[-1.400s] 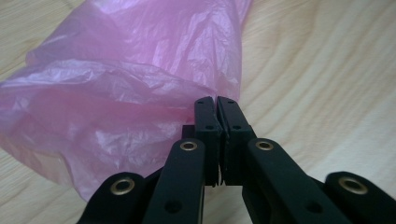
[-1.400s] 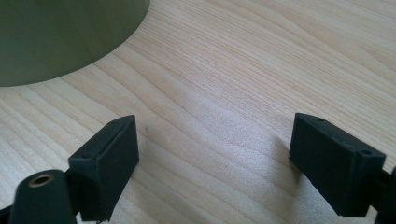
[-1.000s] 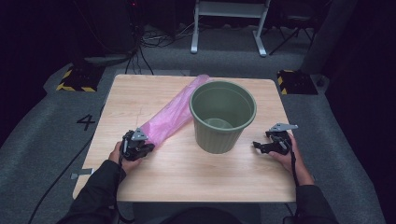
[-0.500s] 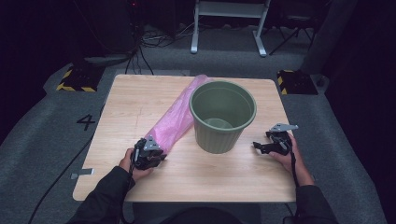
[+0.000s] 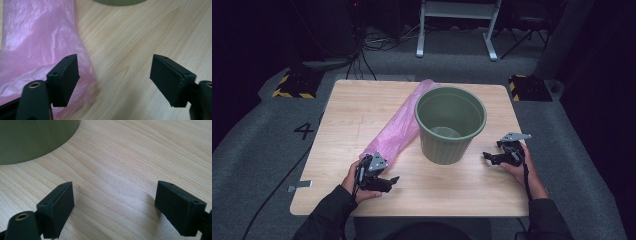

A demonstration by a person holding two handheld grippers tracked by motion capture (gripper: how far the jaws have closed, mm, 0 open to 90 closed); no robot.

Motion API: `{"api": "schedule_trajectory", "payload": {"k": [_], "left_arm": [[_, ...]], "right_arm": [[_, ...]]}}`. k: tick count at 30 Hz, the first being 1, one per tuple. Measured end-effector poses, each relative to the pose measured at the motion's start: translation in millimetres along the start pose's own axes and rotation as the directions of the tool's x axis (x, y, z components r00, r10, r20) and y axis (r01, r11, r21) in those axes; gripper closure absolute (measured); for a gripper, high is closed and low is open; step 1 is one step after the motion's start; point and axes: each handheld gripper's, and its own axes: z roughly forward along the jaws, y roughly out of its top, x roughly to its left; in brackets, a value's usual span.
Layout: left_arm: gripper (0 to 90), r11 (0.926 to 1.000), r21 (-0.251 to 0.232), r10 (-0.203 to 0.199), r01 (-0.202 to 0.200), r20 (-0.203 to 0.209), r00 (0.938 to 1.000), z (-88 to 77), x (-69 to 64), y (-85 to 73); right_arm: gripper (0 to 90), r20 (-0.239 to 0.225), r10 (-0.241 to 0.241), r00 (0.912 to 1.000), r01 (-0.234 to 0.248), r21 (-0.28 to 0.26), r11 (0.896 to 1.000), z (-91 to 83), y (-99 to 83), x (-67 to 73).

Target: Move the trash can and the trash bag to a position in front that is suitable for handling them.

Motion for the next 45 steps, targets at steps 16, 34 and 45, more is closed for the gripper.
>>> {"api": "schedule_trajectory", "payload": {"k": [16,34,45], "left_arm": [[22.4,0.9851,-0.169,-0.063,0.035,-0.163,0.9846,-54.3,44.7,11.2],[37.4,0.9775,-0.040,-0.209,0.207,-0.038,0.9773,-21.7,126.4,-32.6],[43.4,0.9891,0.042,-0.143,0.141,0.052,0.9883,3.8,93.4,-28.6]], "right_arm": [[15.7,0.001,0.002,1.0000,-0.002,0.000,1.000,0.0,-0.1,0.1],[15.7,0.001,0.002,1.0000,-0.002,-0.001,1.000,0.0,-0.1,0.1],[15.7,0.001,0.000,1.0000,0.000,-0.001,1.000,-0.1,-0.1,0.0]]}}
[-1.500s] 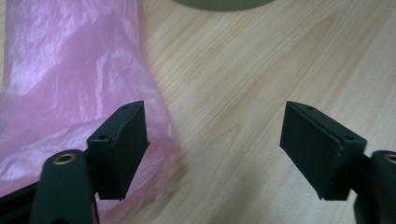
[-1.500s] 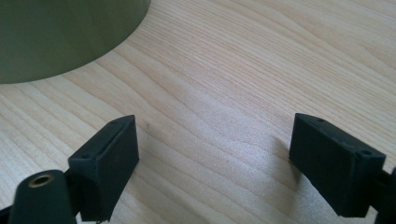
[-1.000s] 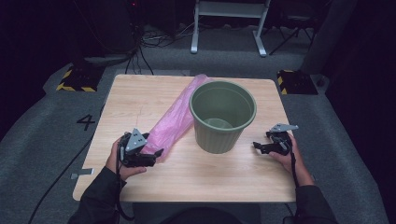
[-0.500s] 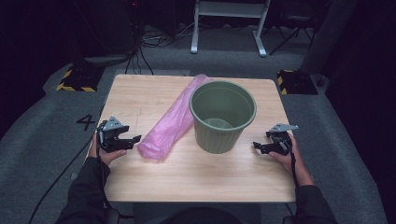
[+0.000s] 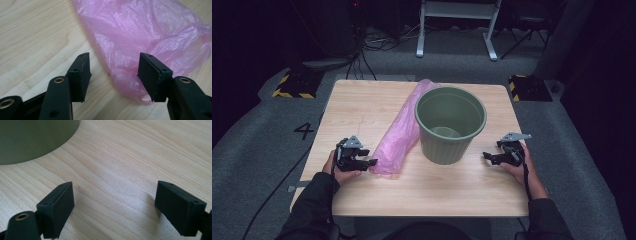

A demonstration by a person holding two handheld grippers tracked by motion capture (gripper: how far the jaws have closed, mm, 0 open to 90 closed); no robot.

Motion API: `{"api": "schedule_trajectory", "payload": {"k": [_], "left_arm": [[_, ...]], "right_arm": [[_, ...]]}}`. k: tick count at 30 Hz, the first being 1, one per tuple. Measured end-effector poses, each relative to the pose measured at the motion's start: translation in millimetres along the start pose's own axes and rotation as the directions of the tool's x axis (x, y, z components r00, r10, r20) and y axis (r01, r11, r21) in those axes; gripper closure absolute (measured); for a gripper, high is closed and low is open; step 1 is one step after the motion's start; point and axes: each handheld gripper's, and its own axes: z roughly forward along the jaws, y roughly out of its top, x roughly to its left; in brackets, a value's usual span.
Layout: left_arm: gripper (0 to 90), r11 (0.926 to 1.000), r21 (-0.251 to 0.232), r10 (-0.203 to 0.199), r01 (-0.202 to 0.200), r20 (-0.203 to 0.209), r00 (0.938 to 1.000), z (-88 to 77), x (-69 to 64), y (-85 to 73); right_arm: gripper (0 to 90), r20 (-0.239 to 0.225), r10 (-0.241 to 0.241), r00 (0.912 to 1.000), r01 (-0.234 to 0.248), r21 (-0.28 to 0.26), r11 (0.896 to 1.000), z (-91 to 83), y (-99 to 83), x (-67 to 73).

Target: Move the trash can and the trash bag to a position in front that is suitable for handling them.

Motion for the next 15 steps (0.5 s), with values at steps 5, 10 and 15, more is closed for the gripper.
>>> {"api": "schedule_trajectory", "payload": {"k": [5,10,15], "left_arm": [[47.4,0.9981,-0.011,0.060,-0.060,0.021,0.9980,6.0,-23.0,7.0],[54.8,0.9944,-0.004,0.106,-0.106,0.050,0.9931,15.2,-44.0,14.2],[63.7,0.9839,0.024,0.175,-0.177,0.068,0.9822,29.1,-65.3,22.1]], "right_arm": [[15.7,0.001,0.001,1.0000,-0.001,0.000,1.000,0.0,0.0,0.1],[15.7,0.002,0.003,1.0000,-0.003,0.000,1.000,-0.1,-0.1,0.2],[15.7,0.001,0.003,1.0000,-0.003,0.000,1.000,-0.3,-0.2,0.2]]}}
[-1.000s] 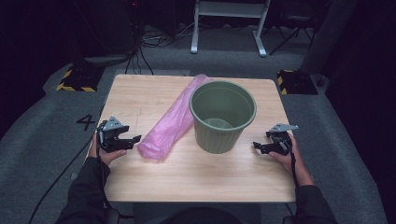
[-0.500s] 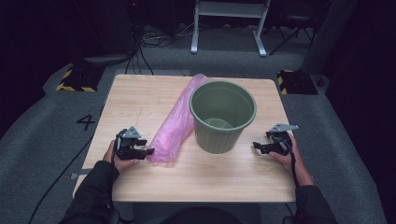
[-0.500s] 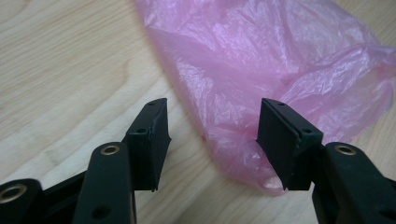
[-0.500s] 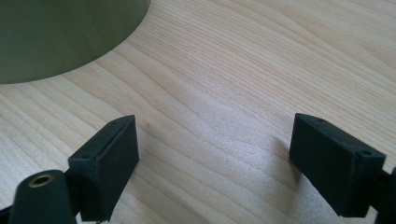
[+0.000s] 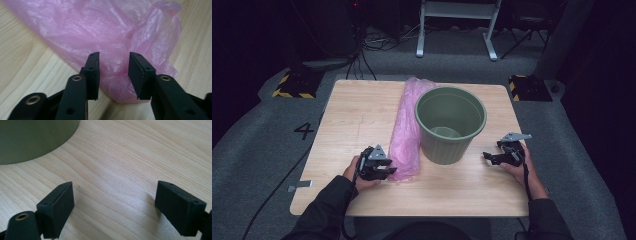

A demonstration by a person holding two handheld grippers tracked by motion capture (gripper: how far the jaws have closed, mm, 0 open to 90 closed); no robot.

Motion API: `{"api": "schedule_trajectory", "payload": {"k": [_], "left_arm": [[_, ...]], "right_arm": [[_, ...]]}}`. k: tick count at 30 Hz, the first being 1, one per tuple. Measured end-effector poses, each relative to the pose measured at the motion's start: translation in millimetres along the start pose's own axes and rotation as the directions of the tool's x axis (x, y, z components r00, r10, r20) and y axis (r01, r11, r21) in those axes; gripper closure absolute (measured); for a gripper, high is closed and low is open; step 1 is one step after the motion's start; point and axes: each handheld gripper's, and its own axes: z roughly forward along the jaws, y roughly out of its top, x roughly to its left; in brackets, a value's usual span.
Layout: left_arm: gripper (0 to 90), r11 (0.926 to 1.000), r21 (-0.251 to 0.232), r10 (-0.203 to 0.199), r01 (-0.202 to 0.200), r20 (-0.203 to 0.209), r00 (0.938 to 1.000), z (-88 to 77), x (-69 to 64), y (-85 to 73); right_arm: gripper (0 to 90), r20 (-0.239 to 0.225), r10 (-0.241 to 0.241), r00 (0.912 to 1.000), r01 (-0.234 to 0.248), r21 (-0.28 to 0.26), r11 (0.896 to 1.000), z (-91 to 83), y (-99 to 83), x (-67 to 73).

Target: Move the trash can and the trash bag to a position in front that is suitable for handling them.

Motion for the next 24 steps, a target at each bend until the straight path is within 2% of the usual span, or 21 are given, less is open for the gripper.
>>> {"api": "schedule_trajectory", "payload": {"k": [2,4,10,13,16,20,24], "left_arm": [[64.8,1.0000,0.001,0.007,-0.007,0.009,0.9999,3.3,-3.3,1.9],[65.9,0.9995,0.013,0.030,-0.030,0.020,0.9993,8.5,-9.0,5.3],[66.3,0.9987,0.009,0.050,-0.050,0.039,0.9980,15.6,-19.9,11.9],[66.6,0.9977,0.010,0.067,-0.067,0.045,0.9968,18.5,-25.9,15.1],[67.2,0.9968,0.006,0.079,-0.080,0.055,0.9953,21.8,-32.3,17.9],[67.9,0.9963,0.007,0.085,-0.086,0.064,0.9943,25.7,-39.3,21.9],[68.0,0.9954,0.010,0.094,-0.095,0.070,0.9931,29.4,-44.2,25.8]], "right_arm": [[15.7,0.001,0.001,1.0000,-0.001,0.000,1.000,0.1,0.0,0.1],[15.7,0.001,0.001,1.0000,-0.001,-0.001,1.000,0.1,0.1,0.1],[16.9,0.004,-0.001,1.0000,0.001,-0.001,1.000,0.4,1.0,1.7],[18.1,-0.051,0.021,0.9985,-0.023,-0.036,0.999,-1.9,4.4,7.5],[17.8,-0.074,-0.023,0.9970,0.018,-0.062,0.998,-3.9,13.6,23.1],[17.6,-0.141,-0.089,0.9860,0.075,-0.098,0.992,-2.2,28.2,52.7],[16.0,-0.165,-0.132,0.9774,0.113,-0.120,0.986,3.5,35.2,71.2]]}}
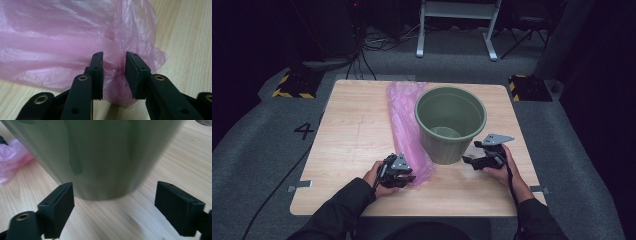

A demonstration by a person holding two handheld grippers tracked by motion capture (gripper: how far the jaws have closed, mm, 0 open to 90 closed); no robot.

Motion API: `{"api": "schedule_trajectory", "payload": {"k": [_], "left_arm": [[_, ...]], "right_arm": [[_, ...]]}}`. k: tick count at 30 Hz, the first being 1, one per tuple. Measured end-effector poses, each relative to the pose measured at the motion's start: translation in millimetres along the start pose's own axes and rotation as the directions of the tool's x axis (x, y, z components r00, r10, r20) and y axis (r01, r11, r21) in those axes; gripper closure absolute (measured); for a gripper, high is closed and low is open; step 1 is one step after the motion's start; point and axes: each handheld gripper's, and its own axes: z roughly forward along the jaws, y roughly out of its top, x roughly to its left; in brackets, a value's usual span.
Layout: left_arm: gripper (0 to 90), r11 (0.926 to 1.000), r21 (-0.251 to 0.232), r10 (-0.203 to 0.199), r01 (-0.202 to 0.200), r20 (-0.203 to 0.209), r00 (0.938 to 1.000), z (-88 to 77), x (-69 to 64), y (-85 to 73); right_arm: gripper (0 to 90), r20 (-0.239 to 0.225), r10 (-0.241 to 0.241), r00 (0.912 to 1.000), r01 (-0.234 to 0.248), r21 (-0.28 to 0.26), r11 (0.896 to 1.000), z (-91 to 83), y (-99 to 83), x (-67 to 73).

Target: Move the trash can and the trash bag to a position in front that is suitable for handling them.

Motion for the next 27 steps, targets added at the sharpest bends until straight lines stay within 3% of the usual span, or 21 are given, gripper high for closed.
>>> {"api": "schedule_trajectory", "payload": {"k": [7,14,21,23,25,27], "left_arm": [[67.9,0.9999,-0.007,0.008,-0.008,0.014,0.9999,8.4,-5.3,8.1],[67.5,0.9995,-0.004,0.032,-0.032,0.037,0.9988,17.9,-10.6,18.2],[65.7,0.9990,-0.010,0.044,-0.043,0.055,0.9975,28.9,-18.9,29.2],[59.7,0.9987,-0.019,0.048,-0.047,0.042,0.9980,32.7,-21.5,33.0],[45.9,0.9979,-0.030,0.058,-0.058,0.016,0.9982,34.1,-24.3,35.8],[29.2,0.9941,-0.090,0.061,-0.061,0.003,0.9981,28.5,-25.2,37.3]], "right_arm": [[15.1,0.003,-0.020,0.9998,0.020,-0.006,1.000,13.0,12.3,11.7],[17.0,0.018,-0.014,0.9997,0.015,-0.049,0.999,22.2,25.4,8.4],[17.6,0.052,-0.010,0.9986,0.012,-0.042,0.999,36.3,38.6,6.3],[19.8,0.057,-0.010,0.9983,0.013,-0.043,0.999,38.1,38.8,6.1],[20.2,0.054,-0.005,0.9985,0.006,-0.023,1.000,37.9,37.0,6.2],[19.8,0.035,0.007,0.9994,-0.006,-0.012,1.000,34.8,34.8,5.1]]}}
